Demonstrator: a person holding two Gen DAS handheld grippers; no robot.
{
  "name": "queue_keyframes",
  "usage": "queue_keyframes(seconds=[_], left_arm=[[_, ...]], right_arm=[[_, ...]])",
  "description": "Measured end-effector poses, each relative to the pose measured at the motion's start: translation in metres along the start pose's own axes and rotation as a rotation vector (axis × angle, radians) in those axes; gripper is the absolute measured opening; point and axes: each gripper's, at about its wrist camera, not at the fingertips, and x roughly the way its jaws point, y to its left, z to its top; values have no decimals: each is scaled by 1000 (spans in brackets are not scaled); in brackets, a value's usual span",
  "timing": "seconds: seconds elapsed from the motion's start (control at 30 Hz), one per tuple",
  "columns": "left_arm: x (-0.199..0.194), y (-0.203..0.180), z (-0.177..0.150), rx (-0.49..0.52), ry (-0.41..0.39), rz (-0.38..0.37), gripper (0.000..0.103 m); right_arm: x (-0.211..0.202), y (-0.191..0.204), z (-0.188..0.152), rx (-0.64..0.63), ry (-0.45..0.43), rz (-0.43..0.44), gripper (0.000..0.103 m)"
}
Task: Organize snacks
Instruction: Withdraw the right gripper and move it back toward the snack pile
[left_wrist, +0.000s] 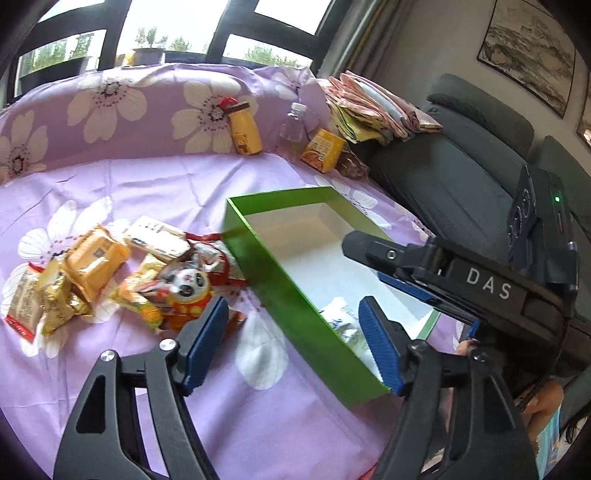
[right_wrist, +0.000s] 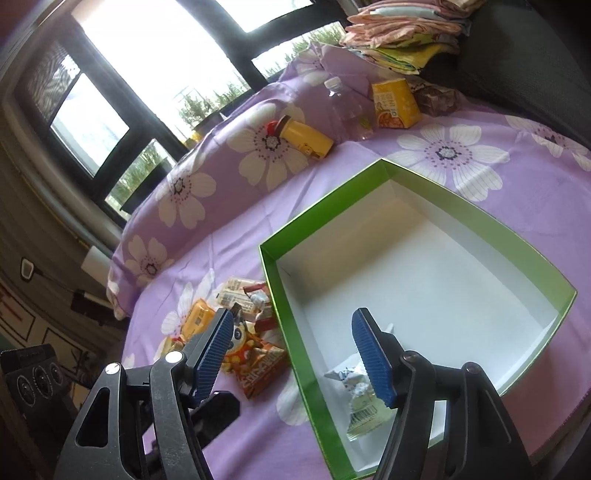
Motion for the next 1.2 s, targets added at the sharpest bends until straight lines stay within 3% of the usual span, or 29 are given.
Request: queue_keyframes(seconds=[0.1,0.23,0.4,0.53,0.7,0.83,0.97,1.2], left_arm=[[-21,27,-1,-66,-46,74,86],[-43,65,-7,-128,-73,182,86],[-59,116,-26,-210,-97,273,87],[-62,152,-42,-296,-104,322,87],[-62,172,-52,-339,-109,330,87],[-65,173,-52,-350,-106,310,87],[-69,174,-53,-353,-108,318,87],[-70,179,-57,-368,-107,305,87]], right_arm=[[-1,23,-10,-76,-37,-32,82],[7,45,-25,-131,-45,37,82],[20,72,-58,-273,30,142,82],[13,98,-85,-420,5,92,82],[10,102,-108,-394,35,93,82],[8,103,-121,-419,24,38,82],[7,96,-131,-389,8,45,82],[19,83,-142,-356,53,17,82]])
